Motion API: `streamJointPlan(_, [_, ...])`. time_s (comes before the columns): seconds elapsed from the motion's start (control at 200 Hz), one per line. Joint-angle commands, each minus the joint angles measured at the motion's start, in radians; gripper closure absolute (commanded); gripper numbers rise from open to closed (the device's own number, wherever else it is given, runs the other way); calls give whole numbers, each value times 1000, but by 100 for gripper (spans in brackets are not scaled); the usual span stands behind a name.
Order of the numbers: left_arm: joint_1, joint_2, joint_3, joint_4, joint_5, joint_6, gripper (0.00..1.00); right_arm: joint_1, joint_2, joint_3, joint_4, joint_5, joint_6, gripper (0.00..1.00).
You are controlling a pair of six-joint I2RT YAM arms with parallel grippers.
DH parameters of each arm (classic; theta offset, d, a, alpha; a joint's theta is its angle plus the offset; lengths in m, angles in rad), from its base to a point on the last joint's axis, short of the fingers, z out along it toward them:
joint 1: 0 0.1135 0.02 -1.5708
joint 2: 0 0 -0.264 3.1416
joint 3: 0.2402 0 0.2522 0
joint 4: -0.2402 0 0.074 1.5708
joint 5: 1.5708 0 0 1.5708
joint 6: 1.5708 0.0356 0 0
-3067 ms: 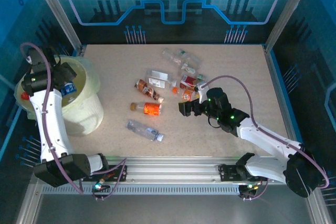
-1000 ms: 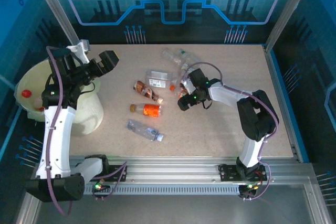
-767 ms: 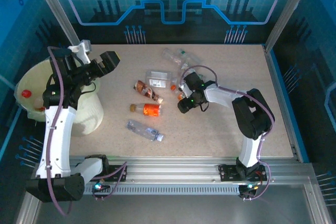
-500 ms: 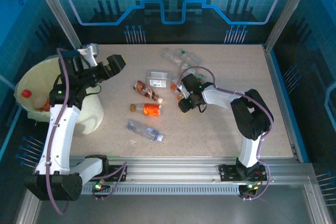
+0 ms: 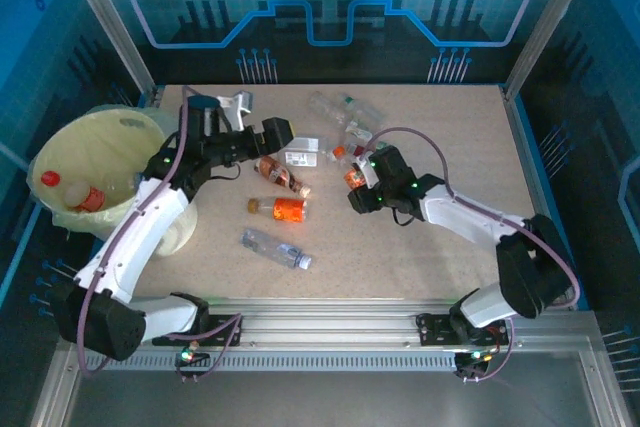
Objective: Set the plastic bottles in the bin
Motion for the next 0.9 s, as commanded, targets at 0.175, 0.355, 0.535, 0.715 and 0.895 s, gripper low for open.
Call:
streamJointPlan(0.175, [-129,52,-84,184,-1,2,1,-4,-108,-55,186,-288,138,52])
streamJointPlan(0.355, [-164,71,-139,271,-22,2,1,6,-126,-79,333,-426,260,52])
streamJointPlan(0.535, [-198,84,-152,308,-59,0,1,28,-132,-71,368,-471,286,51])
streamJointPlan(0.715, [-235,101,-188,356,-96,-32,1,46,-132,-70,409,-496,298,50])
streamJointPlan(0.895, [-244,132,-207,413,-73,-70,8,51,-127,-60,472,-550,323,49])
